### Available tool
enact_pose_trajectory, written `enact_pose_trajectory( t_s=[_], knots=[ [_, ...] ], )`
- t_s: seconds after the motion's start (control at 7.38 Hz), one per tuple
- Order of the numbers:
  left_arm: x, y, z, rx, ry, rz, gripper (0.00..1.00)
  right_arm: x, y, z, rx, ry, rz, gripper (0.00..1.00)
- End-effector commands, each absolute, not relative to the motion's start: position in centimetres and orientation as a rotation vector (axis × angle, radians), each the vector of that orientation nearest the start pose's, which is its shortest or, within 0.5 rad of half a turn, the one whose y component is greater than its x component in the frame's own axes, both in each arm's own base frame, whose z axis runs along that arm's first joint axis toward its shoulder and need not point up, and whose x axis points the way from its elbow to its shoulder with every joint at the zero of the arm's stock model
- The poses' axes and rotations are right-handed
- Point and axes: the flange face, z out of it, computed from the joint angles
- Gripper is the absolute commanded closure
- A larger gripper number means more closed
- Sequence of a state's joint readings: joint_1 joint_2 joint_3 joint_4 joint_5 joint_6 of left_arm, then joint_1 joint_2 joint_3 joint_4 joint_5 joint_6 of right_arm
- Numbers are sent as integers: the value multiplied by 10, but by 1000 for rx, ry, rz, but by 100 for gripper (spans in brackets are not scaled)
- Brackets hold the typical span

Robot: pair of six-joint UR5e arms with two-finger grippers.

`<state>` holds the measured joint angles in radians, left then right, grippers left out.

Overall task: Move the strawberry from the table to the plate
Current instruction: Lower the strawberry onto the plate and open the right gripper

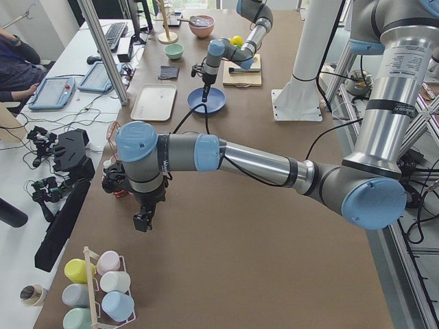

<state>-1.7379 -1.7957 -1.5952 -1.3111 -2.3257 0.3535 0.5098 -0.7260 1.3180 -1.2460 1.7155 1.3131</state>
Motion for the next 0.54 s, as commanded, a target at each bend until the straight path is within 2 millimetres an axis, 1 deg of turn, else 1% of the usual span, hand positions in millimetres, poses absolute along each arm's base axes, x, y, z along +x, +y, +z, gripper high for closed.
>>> enact_pose_trajectory(
  t_s=[0.0,0.14,0.27,0.41],
  knots=[
    [-161,-554,557,181,735,173,3,-627,-486,213,218,-897,163,63],
    [-161,-554,558,179,736,169,3,-627,-485,216,219,-894,159,13],
    [-159,-554,560,177,766,163,3,-627,-485,216,219,-894,159,1],
    [-157,-551,565,174,778,162,3,-627,-485,215,222,-895,148,1]
  ],
)
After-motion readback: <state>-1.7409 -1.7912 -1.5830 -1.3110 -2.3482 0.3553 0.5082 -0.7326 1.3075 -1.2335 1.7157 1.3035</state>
